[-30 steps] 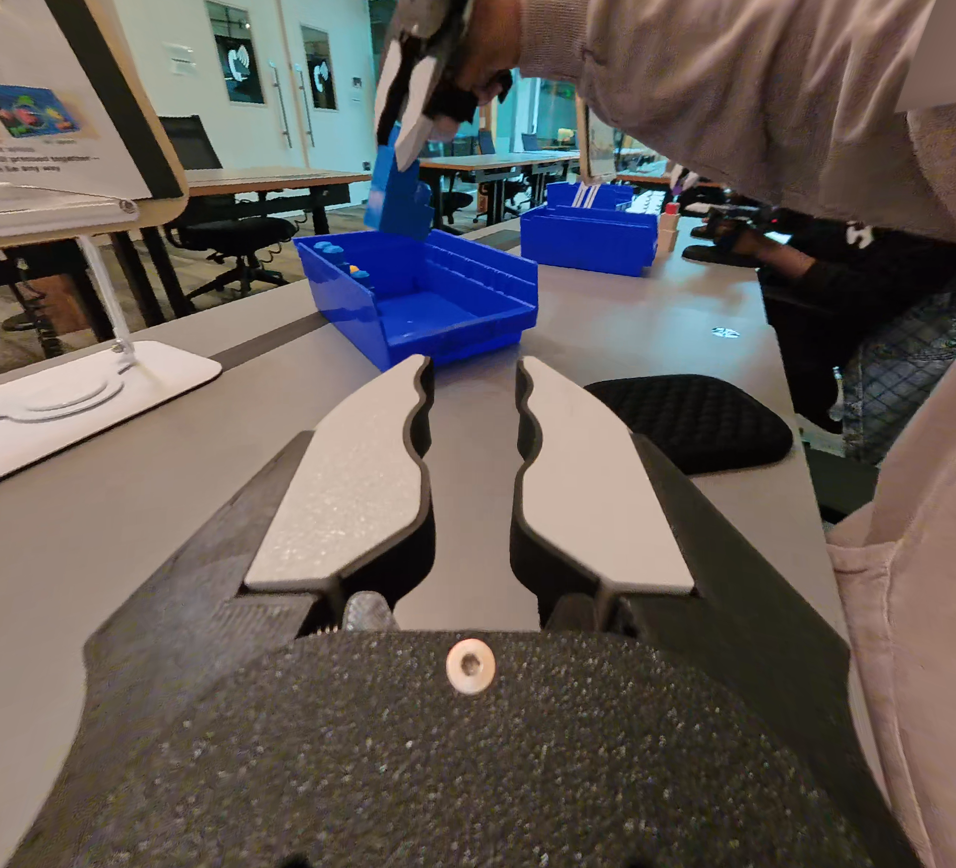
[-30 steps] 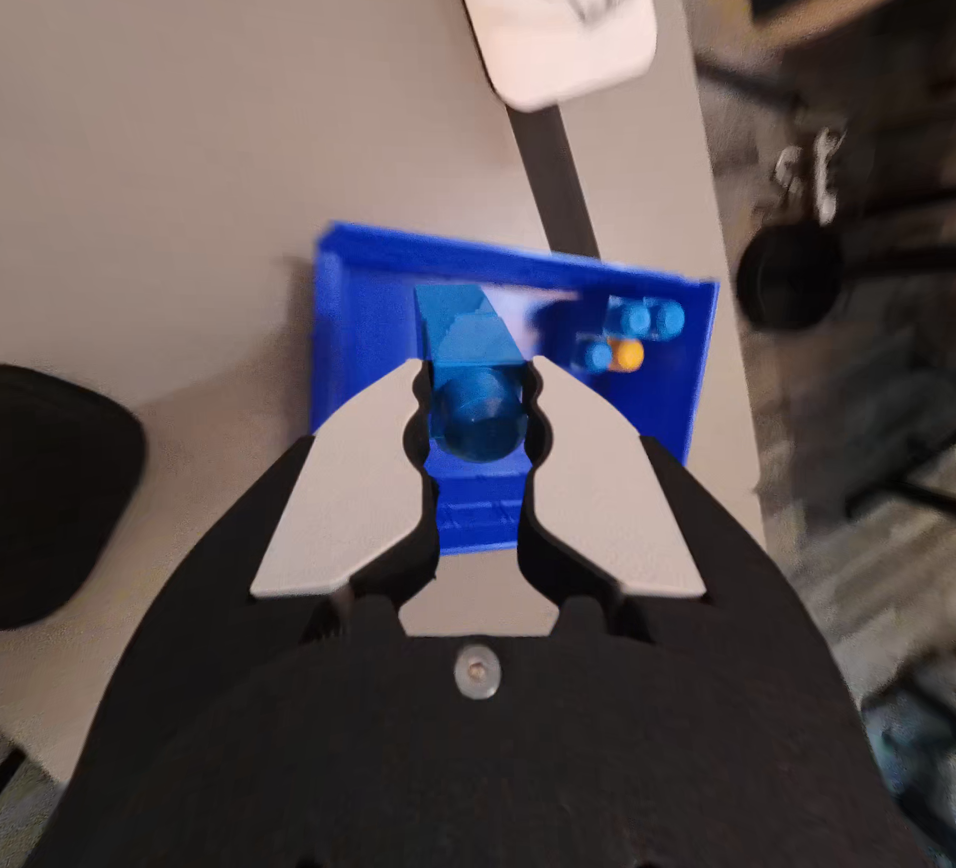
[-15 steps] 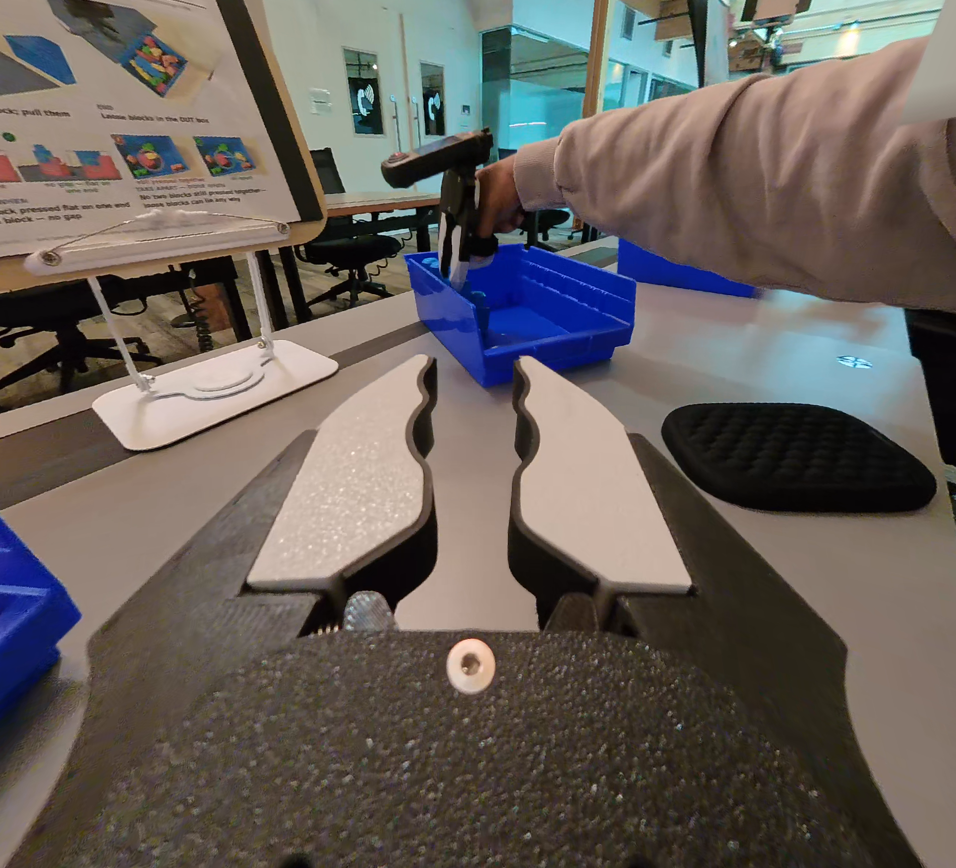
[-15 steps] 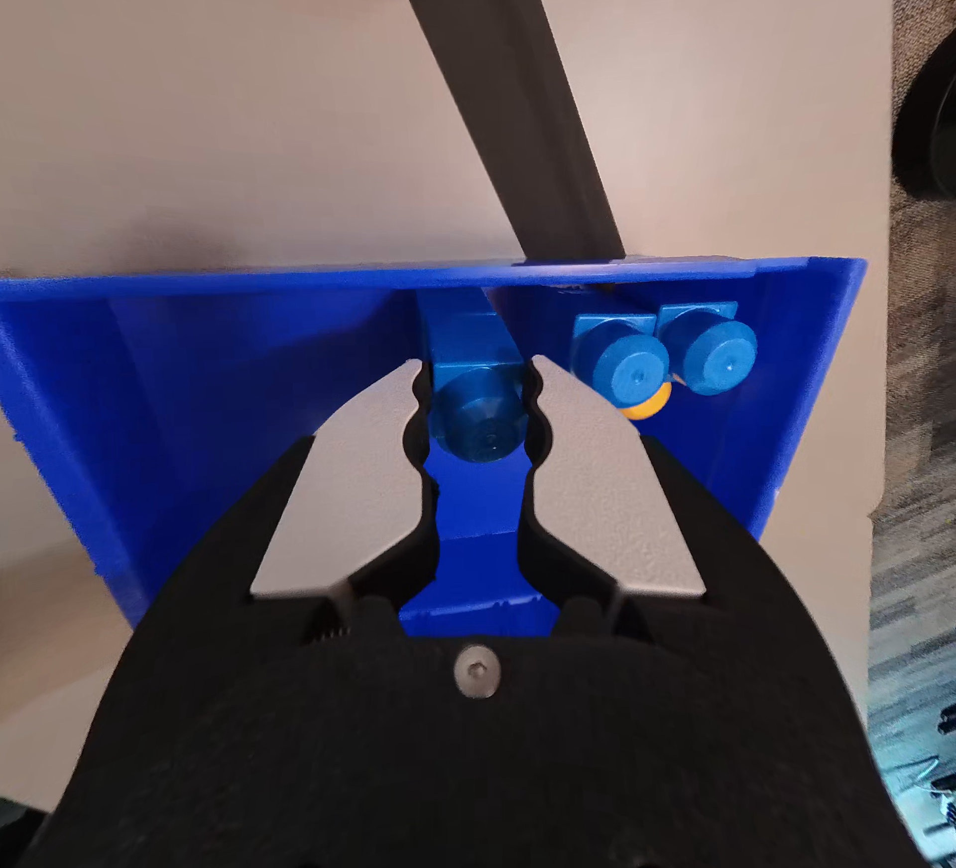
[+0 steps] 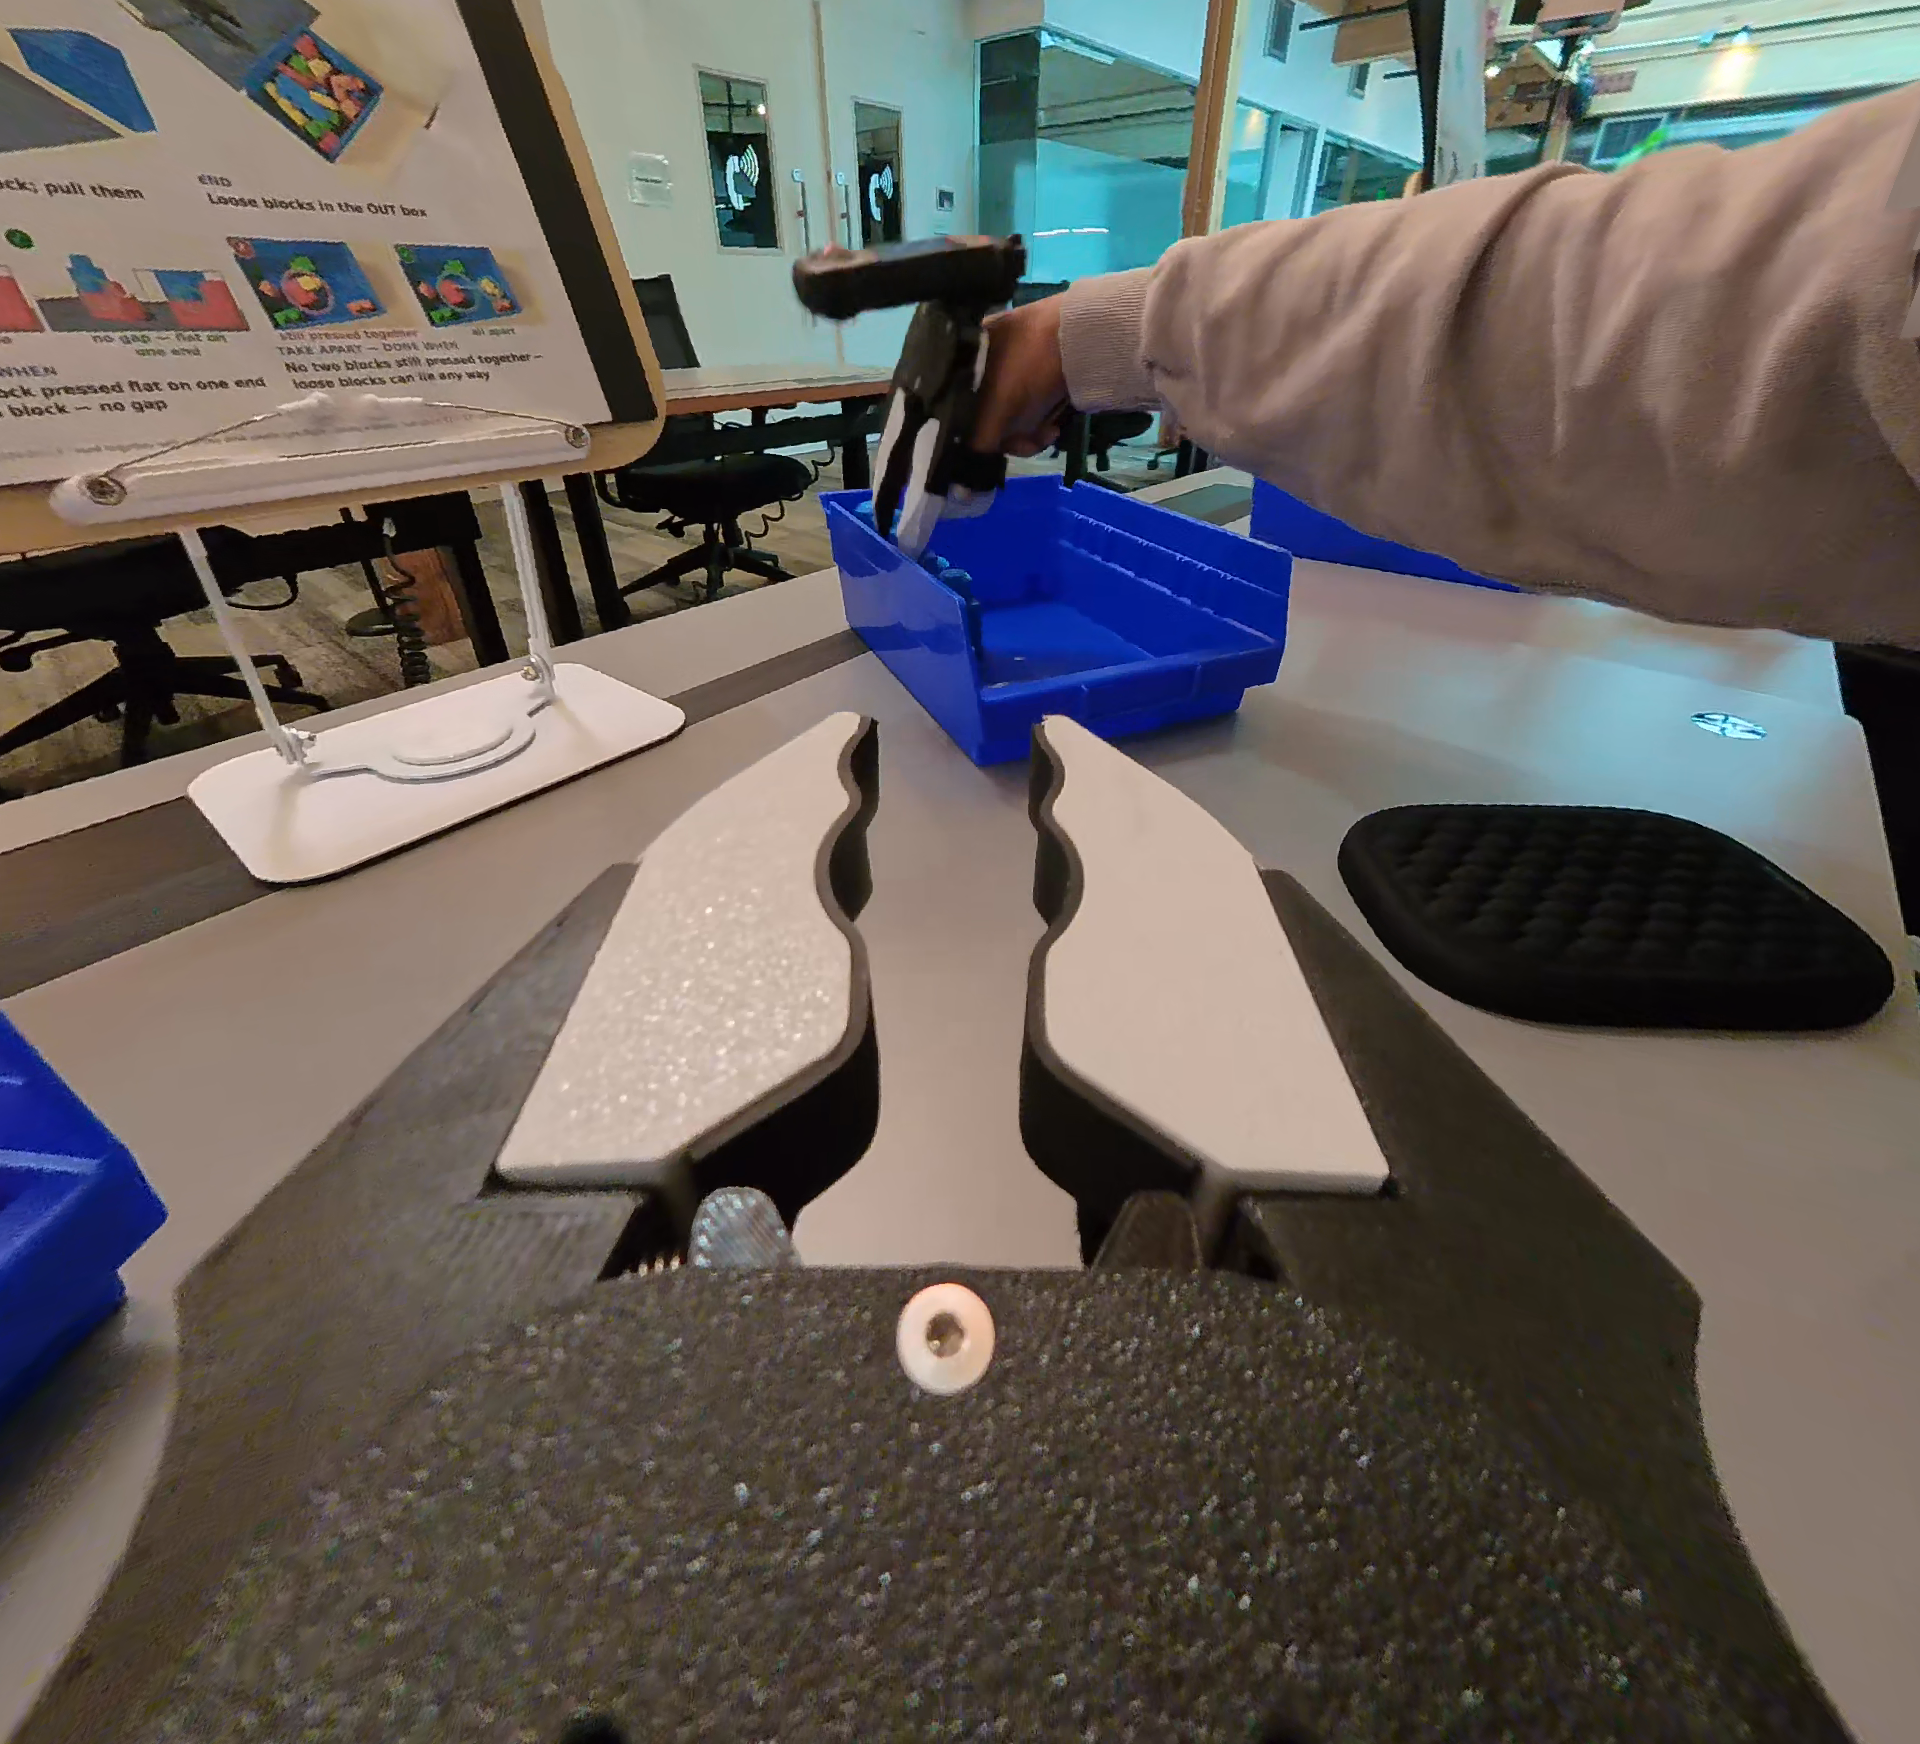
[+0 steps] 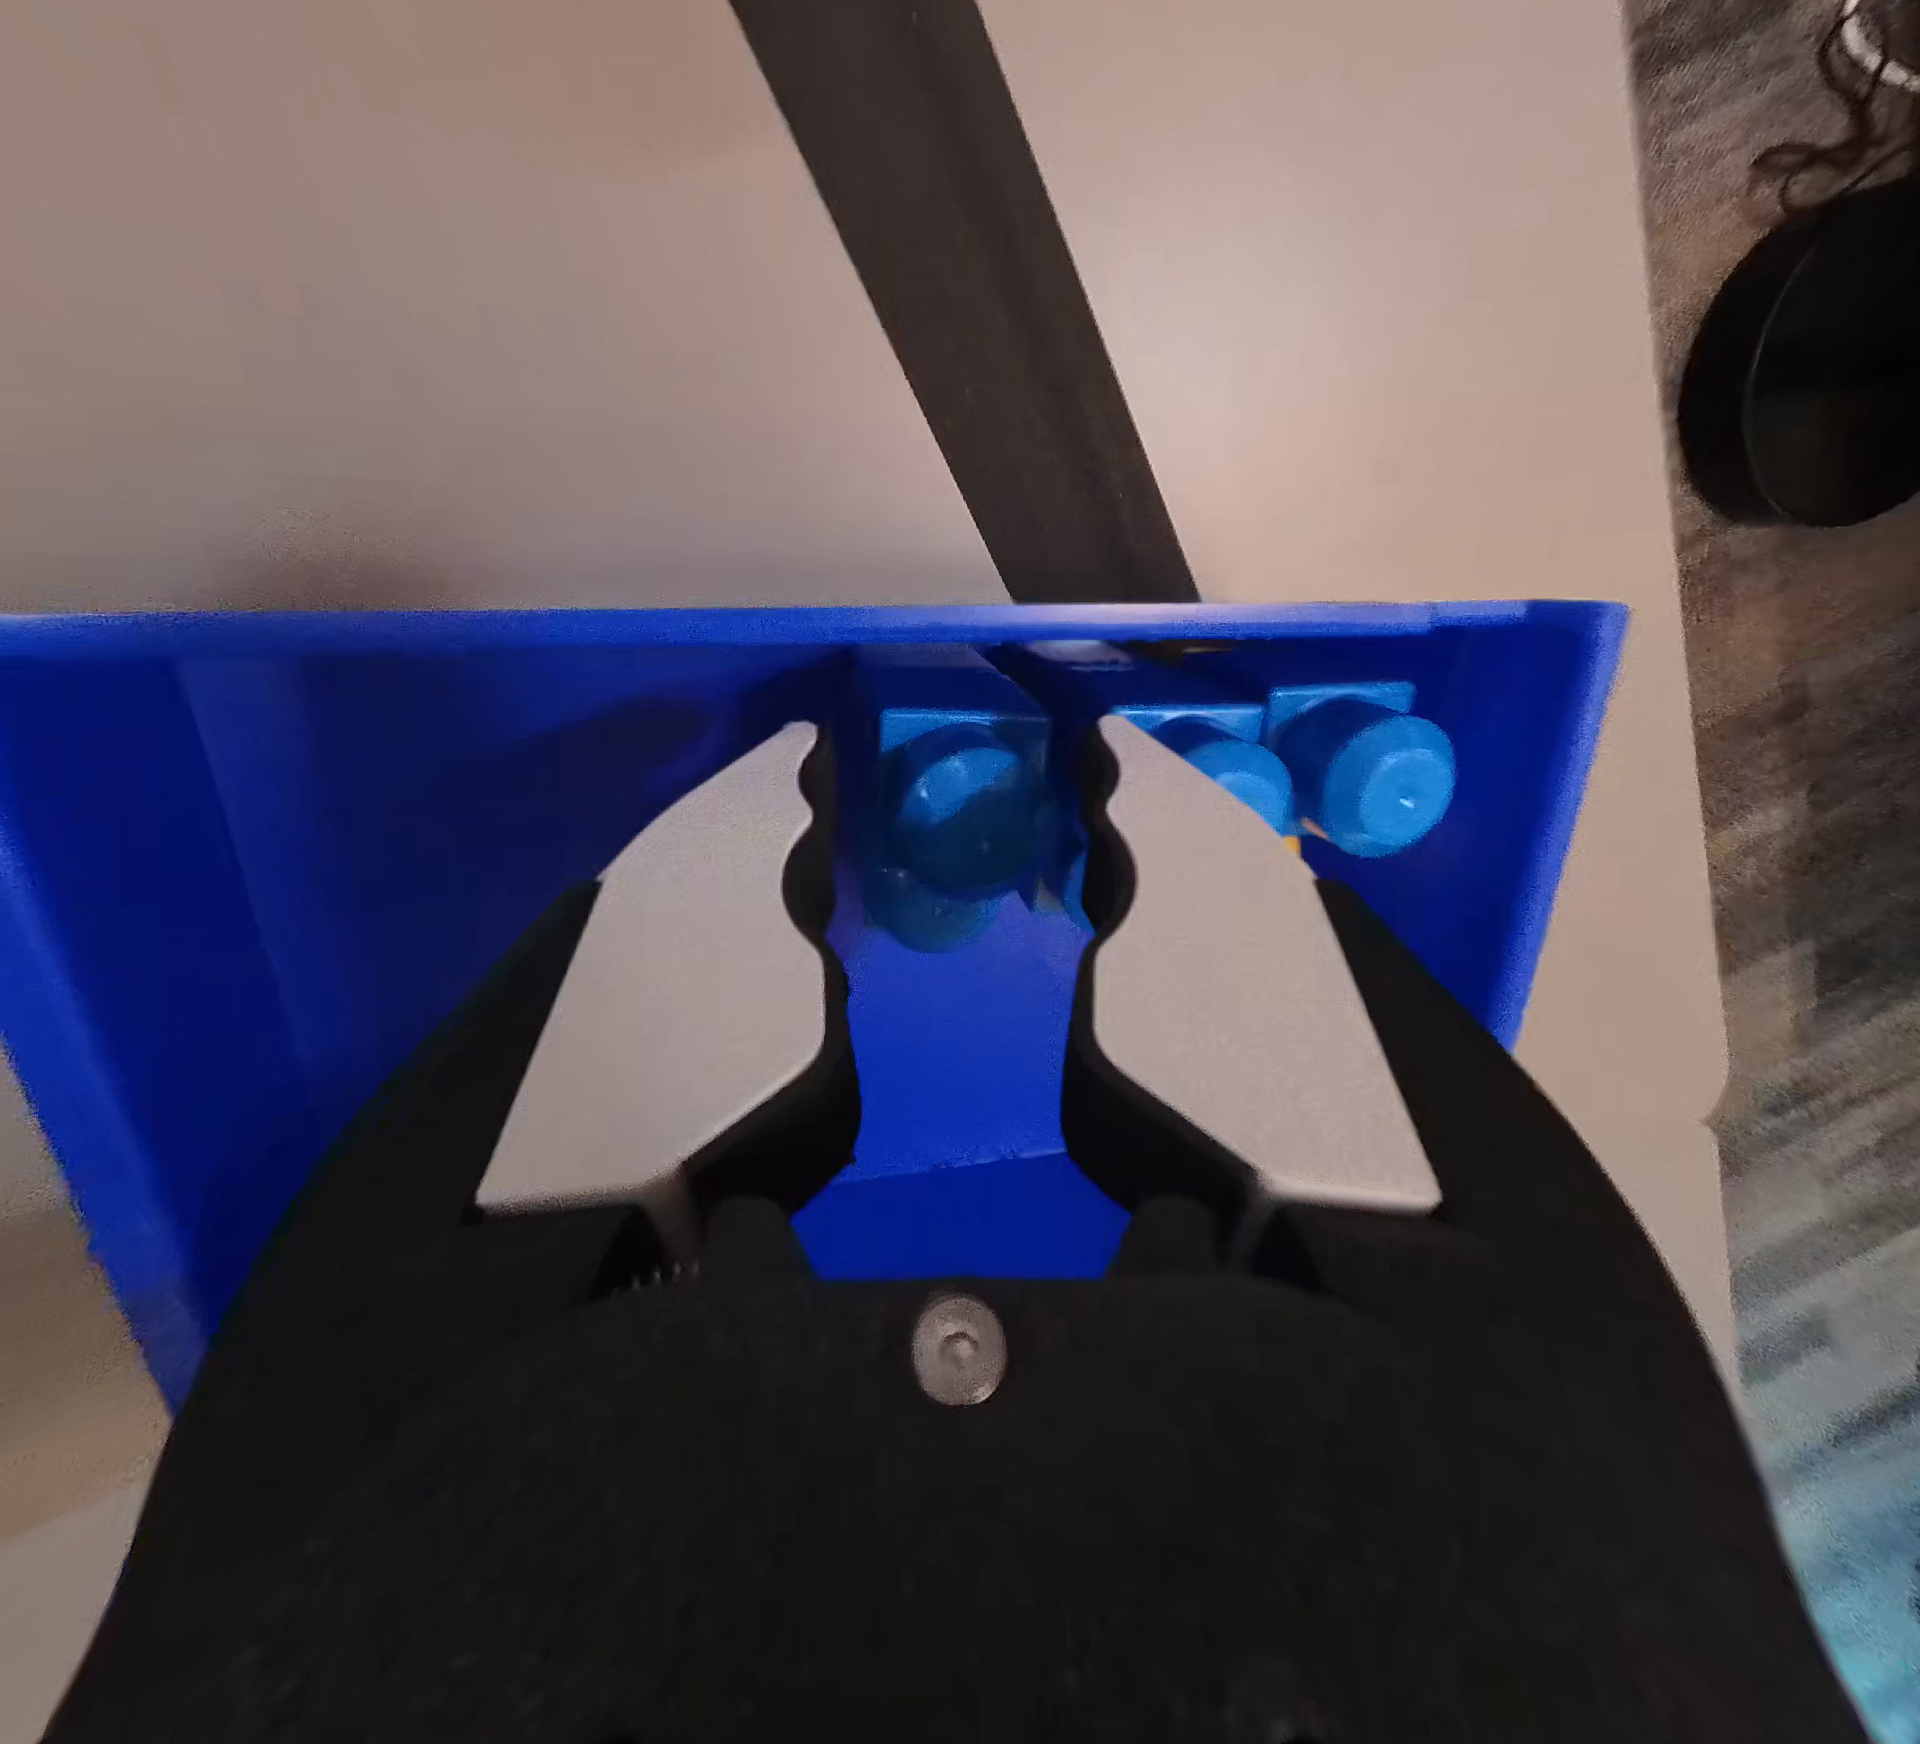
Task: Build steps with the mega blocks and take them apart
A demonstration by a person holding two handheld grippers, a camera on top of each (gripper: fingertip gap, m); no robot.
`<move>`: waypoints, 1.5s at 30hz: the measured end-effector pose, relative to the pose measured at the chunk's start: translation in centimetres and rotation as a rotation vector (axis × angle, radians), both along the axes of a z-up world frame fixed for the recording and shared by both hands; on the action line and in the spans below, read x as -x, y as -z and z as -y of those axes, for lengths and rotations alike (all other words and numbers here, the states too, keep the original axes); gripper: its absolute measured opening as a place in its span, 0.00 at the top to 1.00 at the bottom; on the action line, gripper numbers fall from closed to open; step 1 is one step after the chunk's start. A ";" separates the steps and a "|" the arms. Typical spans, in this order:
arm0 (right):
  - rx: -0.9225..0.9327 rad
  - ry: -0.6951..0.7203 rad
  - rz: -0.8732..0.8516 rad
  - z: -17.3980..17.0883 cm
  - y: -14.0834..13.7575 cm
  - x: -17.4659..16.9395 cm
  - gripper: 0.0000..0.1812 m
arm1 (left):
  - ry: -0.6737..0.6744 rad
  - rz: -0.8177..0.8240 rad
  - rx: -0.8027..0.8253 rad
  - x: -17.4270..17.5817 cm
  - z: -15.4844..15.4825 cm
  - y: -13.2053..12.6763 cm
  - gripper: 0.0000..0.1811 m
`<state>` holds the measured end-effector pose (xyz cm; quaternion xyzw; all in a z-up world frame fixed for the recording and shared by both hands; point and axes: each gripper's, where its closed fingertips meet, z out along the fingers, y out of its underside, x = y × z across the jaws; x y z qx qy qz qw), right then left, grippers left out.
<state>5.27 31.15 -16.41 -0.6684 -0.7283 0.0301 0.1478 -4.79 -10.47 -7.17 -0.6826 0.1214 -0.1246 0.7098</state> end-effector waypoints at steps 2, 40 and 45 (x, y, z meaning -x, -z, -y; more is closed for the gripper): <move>0.006 0.001 -0.126 0.7 -2.2 0.5 0.74 | -0.007 0.020 0.006 0.4 0.0 -0.1 0.85; 0.000 0.264 -1.362 22.7 -7.6 0.9 1.00 | -0.825 -0.043 0.882 38.4 -8.6 12.1 0.79; 0.003 0.265 -1.370 22.8 -7.8 0.6 1.00 | -0.820 -0.019 0.909 38.6 -8.7 12.5 0.83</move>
